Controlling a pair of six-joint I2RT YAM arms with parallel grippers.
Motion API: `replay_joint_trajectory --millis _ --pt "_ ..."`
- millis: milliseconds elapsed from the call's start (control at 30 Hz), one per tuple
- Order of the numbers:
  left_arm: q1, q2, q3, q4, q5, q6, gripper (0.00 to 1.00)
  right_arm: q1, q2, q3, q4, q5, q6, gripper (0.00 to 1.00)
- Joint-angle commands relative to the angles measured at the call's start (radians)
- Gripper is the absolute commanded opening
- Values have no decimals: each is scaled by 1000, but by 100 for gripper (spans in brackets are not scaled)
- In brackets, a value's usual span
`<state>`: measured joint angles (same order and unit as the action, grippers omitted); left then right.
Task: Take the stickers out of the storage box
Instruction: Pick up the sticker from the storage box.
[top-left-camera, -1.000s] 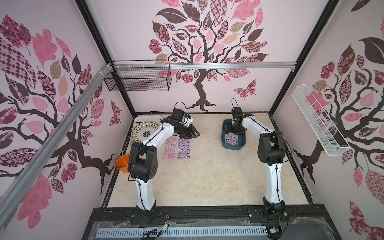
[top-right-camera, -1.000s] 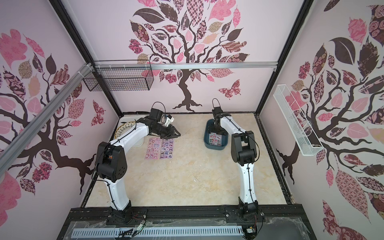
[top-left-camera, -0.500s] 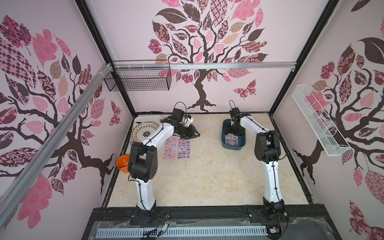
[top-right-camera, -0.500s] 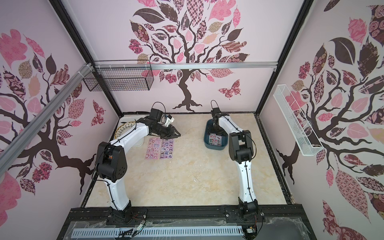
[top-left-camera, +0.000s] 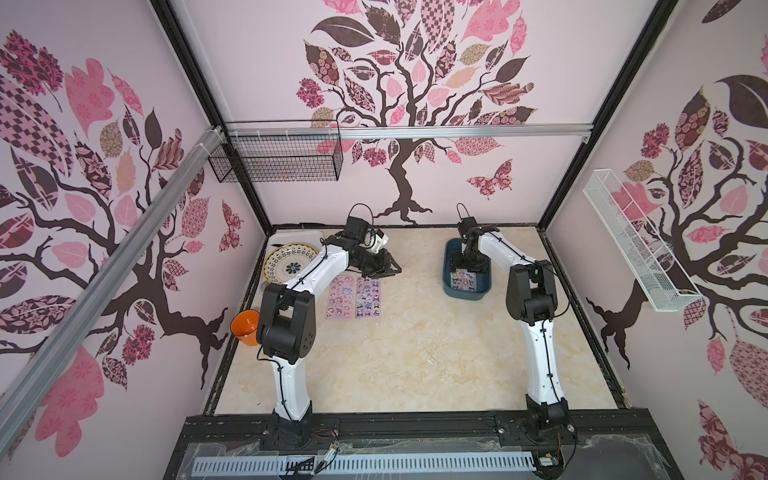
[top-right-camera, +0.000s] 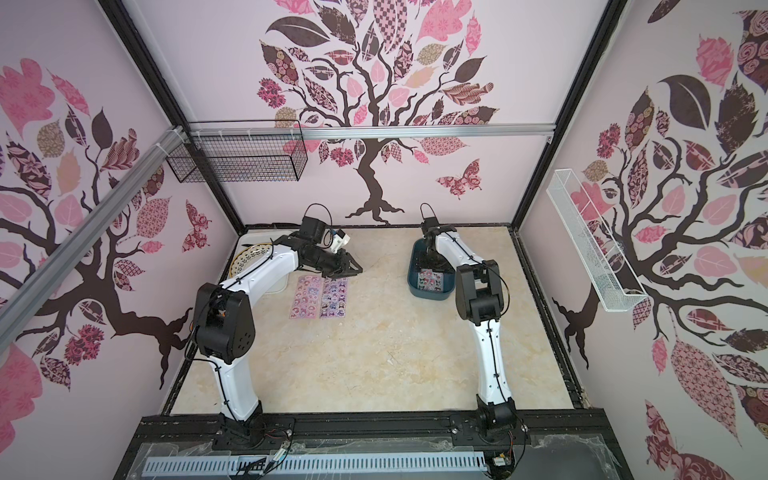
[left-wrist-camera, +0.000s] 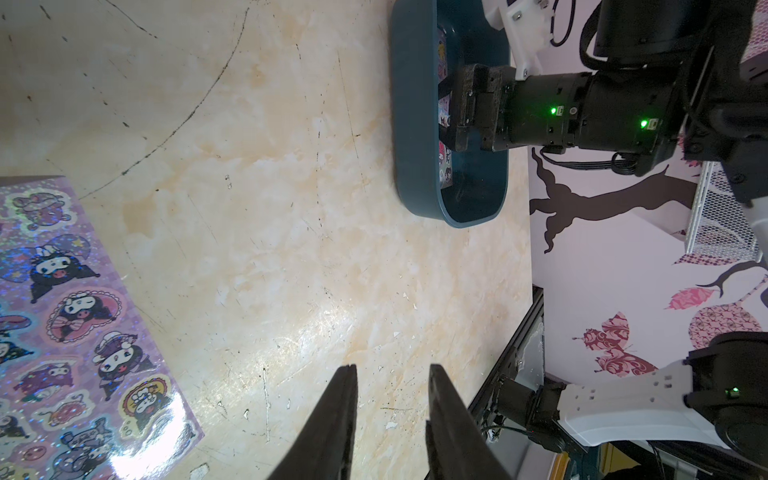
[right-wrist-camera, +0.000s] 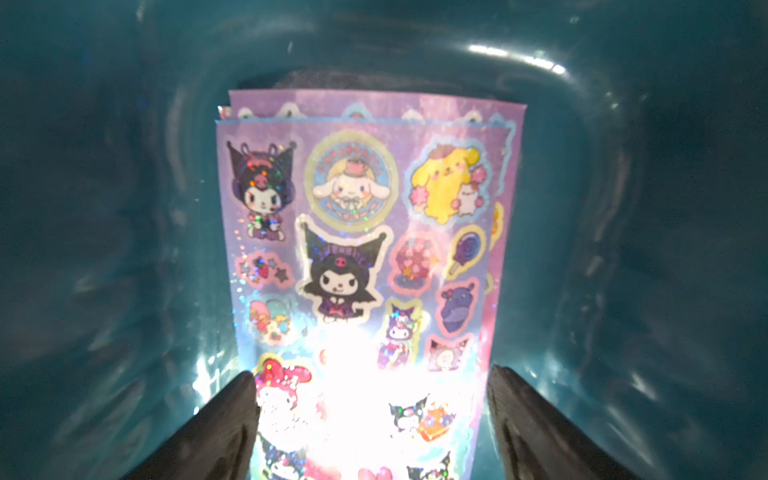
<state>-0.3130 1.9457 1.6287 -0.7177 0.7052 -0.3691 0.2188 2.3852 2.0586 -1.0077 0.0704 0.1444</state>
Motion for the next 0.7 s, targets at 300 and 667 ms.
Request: replay_joint_trajectory --millis 300,667 --pt "2 17 25 -3 15 9 35 9 21 -36 38 -9 -4 88" --pt "2 19 28 -6 17 11 35 8 13 -56 32 -7 -12 68"
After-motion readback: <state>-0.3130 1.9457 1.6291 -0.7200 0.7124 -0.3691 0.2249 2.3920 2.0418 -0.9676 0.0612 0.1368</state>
